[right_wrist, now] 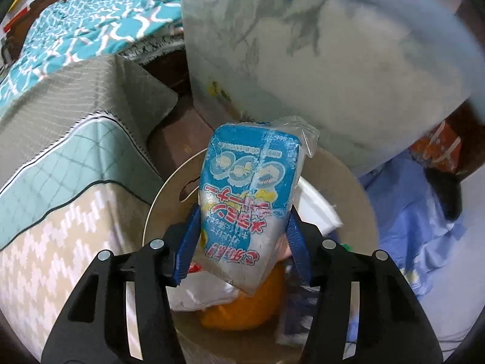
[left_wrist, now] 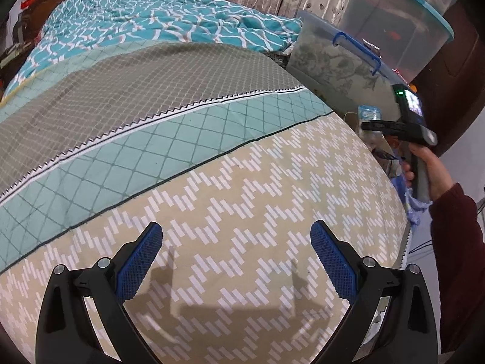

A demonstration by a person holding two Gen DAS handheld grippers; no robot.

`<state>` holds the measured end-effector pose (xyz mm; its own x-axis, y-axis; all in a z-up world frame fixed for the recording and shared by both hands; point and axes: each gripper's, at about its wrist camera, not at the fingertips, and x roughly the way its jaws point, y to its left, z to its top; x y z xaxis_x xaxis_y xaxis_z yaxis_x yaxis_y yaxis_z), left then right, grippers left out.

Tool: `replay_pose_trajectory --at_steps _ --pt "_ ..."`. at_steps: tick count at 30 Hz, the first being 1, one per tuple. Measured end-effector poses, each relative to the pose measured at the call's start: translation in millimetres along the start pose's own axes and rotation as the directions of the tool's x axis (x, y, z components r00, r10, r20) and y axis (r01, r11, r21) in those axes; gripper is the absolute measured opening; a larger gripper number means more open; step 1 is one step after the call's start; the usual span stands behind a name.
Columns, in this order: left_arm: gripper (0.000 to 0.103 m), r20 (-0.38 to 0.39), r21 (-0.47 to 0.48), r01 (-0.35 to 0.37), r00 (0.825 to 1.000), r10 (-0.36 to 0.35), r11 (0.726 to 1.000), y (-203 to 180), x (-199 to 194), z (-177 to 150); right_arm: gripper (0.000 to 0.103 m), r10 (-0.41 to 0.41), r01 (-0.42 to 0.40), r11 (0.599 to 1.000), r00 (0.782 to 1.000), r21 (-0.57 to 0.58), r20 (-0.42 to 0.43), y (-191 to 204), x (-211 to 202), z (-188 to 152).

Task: Collect trash
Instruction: 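Lower the tissue pack back into the wastebasket with the right tool, then open the right tool and withdraw it from the wastebasket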

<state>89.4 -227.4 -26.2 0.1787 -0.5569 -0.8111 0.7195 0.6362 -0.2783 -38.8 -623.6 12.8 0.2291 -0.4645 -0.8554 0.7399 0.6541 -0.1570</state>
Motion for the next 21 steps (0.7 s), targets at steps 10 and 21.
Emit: replay_pose_trajectory --at_steps 10,21 --pt "0.094 -0.004 0.012 0.028 1.000 -0.028 1.000 -5.4 3.6 -2.8 0.056 -0.044 0.040 0.996 0.998 -0.077 -0.047 -20.1 -13.9 -10.7" --pt "0.094 0.020 0.007 -0.002 1.000 0.002 1.000 -2.2 -10.7 -2.5 0.075 -0.102 0.093 0.980 0.994 -0.175 -0.040 16.1 23.6 -22.7"
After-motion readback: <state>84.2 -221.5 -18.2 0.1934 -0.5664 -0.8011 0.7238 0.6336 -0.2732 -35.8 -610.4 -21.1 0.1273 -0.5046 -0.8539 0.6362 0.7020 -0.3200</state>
